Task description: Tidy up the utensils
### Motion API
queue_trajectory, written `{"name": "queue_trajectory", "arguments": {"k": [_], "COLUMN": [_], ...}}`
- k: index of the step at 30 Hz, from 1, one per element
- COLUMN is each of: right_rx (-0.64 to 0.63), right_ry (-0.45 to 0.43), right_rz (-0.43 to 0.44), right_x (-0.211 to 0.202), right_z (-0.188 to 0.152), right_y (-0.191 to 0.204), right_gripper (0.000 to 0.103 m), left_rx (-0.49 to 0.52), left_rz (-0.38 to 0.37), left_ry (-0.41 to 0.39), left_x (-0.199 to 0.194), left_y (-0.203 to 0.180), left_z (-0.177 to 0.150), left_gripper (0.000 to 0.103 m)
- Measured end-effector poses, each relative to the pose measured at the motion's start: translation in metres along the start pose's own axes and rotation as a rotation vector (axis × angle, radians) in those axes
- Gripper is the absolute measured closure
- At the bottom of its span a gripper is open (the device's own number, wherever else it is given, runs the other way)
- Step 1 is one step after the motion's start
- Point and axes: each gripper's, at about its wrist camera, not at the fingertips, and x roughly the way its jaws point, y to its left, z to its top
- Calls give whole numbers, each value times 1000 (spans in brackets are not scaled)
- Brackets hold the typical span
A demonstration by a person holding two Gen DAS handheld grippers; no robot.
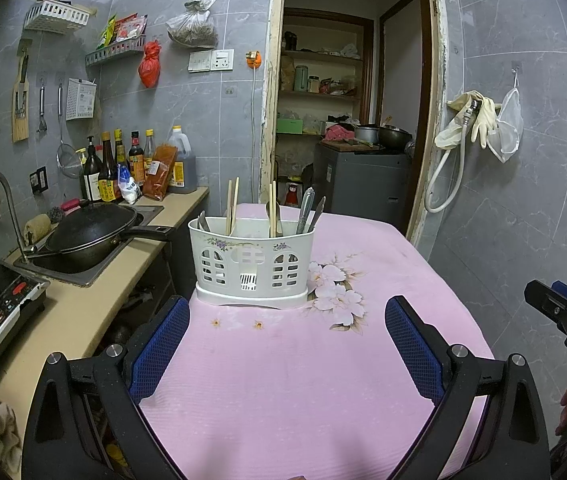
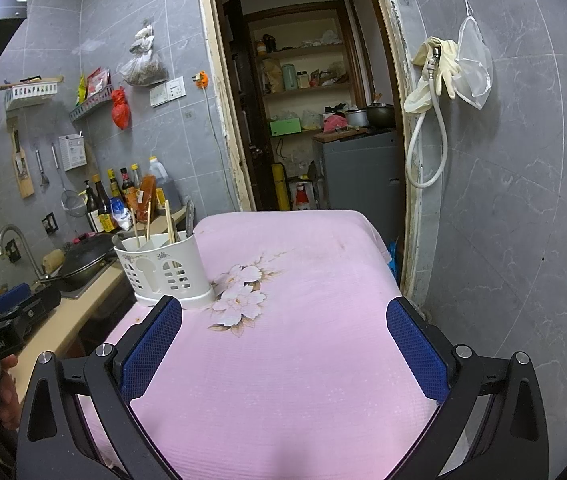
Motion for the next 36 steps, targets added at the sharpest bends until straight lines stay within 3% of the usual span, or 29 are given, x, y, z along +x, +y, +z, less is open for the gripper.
{"name": "queue_trajectory", "arguments": {"k": [36], "right_rx": [1], "right_ry": [1], "right_rz": [0], "right_x": [0], "right_z": [1], "right_y": [-1], "right_gripper": [0], "left_rx": [-26], "left_rz": [14], "left_ry": [-19], "left_x": [-3], "left_y": [-3], "left_z": [-2], "left_gripper": [7]}}
